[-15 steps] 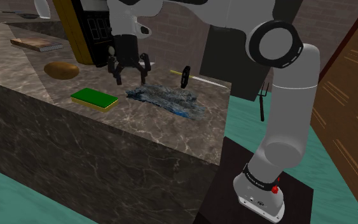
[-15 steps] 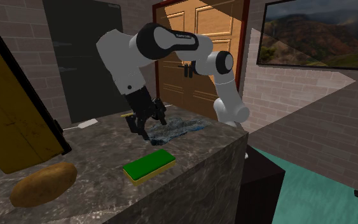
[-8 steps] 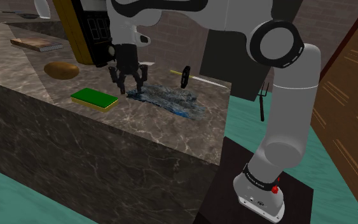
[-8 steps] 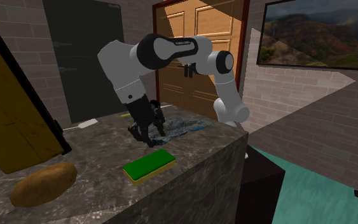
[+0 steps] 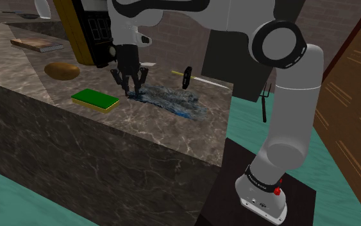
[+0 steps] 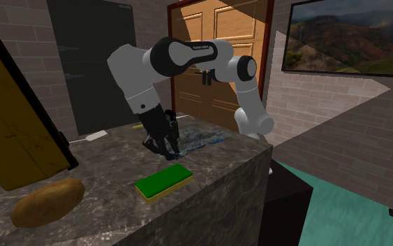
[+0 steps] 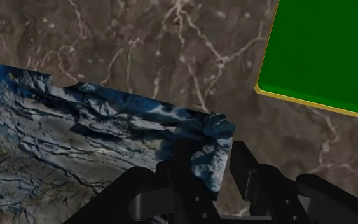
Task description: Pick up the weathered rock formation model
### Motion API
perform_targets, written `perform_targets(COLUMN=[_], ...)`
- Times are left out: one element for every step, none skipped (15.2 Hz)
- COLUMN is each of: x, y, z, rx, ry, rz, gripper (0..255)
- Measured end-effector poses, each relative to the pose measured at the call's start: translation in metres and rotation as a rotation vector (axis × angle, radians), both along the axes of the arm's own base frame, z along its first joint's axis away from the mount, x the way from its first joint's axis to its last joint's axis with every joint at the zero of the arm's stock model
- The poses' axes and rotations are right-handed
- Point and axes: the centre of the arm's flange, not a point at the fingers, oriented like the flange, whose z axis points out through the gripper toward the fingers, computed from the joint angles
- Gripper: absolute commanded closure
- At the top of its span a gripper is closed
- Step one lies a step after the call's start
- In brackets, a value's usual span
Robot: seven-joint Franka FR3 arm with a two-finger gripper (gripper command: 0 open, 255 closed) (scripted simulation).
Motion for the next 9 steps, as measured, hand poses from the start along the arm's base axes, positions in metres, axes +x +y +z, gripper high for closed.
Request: perform_targets(x=[0.000,0.000,0.000,0.000,0.001,0.000,0.000,0.000,0.001], y=[0.000,0.000,0.000,0.000,0.001,0.001,0.000,0.000,0.000], z=[0.000,0.002,0.006,0.010,0.015,0.020,0.026,0.031,0.037], rx=[0.000,0.000,-0.001,0.000,0.000,0.000,0.000,0.000,0.000], ry=[0.000,0.001,0.001,0.001,0.001,0.001,0.001,0.000,0.001], rz=[0.000,0.000,0.000,0.000,0.000,0.000,0.000,0.000,0.000], gripper=[255,255,255,255,255,255,255,255,255])
